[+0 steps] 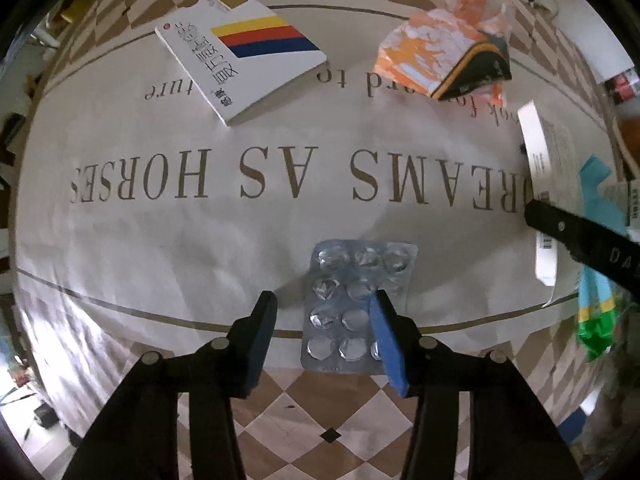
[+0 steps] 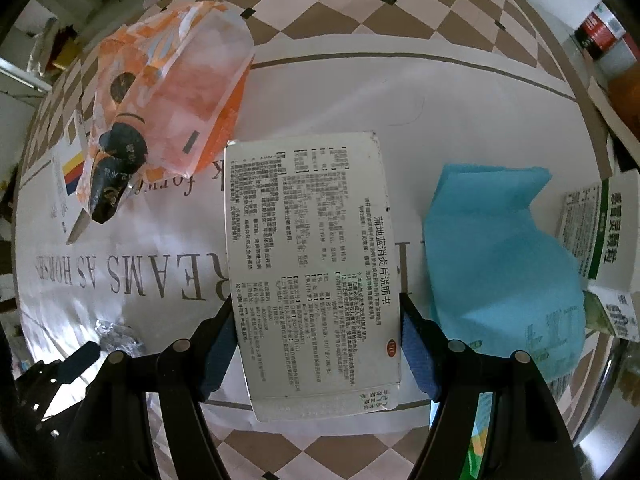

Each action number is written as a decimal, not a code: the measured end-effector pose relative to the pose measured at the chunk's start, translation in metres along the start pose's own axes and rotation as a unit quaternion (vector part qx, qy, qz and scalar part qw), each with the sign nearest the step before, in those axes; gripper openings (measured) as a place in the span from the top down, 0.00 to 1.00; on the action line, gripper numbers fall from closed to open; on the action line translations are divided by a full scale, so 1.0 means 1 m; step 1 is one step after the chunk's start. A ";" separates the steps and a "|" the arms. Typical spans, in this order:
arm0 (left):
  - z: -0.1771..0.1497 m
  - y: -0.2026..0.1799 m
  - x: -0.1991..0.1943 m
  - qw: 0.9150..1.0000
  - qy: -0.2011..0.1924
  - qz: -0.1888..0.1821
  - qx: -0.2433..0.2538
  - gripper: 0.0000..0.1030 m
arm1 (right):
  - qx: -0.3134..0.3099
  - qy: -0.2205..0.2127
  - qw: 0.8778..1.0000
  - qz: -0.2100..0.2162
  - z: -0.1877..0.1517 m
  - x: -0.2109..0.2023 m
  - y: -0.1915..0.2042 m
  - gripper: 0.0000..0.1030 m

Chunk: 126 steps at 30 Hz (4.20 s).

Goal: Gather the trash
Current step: 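Lift the blister pack with the left tool while the right tool lifts the leaflet, then carry the blister pack and leaflet over the white bin and open both tools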

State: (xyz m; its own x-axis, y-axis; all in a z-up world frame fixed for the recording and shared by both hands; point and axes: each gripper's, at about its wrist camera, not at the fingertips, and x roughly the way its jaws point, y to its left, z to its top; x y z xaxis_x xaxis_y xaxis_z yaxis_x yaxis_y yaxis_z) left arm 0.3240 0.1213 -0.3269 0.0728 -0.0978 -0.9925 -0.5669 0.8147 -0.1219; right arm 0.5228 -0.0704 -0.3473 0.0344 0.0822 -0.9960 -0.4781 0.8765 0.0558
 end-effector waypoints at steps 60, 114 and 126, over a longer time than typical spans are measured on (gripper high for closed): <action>-0.046 -0.050 0.020 0.998 -0.025 0.051 0.032 0.49 | -0.065 0.028 0.997 -0.031 -0.061 0.031 0.112 0.29; -0.369 0.237 0.309 0.986 0.097 -0.110 -0.080 0.48 | 0.108 0.097 0.982 0.119 -0.540 0.285 0.183 0.29; -0.393 0.268 0.344 0.984 0.113 -0.093 -0.096 0.07 | 0.100 0.121 0.975 0.157 -0.549 0.401 0.193 0.02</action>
State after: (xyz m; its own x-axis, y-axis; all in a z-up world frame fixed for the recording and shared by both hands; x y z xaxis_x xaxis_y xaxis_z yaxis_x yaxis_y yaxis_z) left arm -0.1253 0.0819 -0.7025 0.0179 -0.3780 -0.9256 -0.7078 0.6491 -0.2788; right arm -0.0380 -0.1285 -0.7741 -0.3050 0.2685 -0.9137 -0.2508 0.9029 0.3491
